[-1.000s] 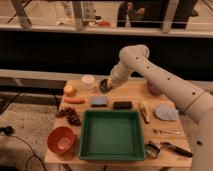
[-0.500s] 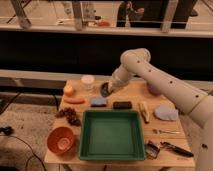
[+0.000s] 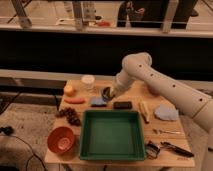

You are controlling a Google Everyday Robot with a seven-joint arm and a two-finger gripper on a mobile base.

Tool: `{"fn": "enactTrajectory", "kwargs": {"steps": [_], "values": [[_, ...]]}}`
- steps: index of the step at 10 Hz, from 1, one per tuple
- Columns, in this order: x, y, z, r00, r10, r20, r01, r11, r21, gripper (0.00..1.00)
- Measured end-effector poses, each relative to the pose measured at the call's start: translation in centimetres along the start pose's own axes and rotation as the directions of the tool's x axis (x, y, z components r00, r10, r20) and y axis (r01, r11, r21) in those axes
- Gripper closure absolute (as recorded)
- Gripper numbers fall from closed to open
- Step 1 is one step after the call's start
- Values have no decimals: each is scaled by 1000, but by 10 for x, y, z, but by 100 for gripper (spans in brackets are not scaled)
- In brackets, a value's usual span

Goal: Stack cups into tray

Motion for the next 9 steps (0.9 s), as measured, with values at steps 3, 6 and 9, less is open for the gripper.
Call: {"fn": "enactTrajectory", "kwargs": {"steps": [3, 6, 9], "values": [[-17, 11, 6, 1000, 9, 19, -9, 1000, -14, 100], [-35, 22, 14, 999, 25, 41, -24, 999, -23, 100], [-49, 28, 23, 998, 28, 64, -27, 999, -29, 100]]}}
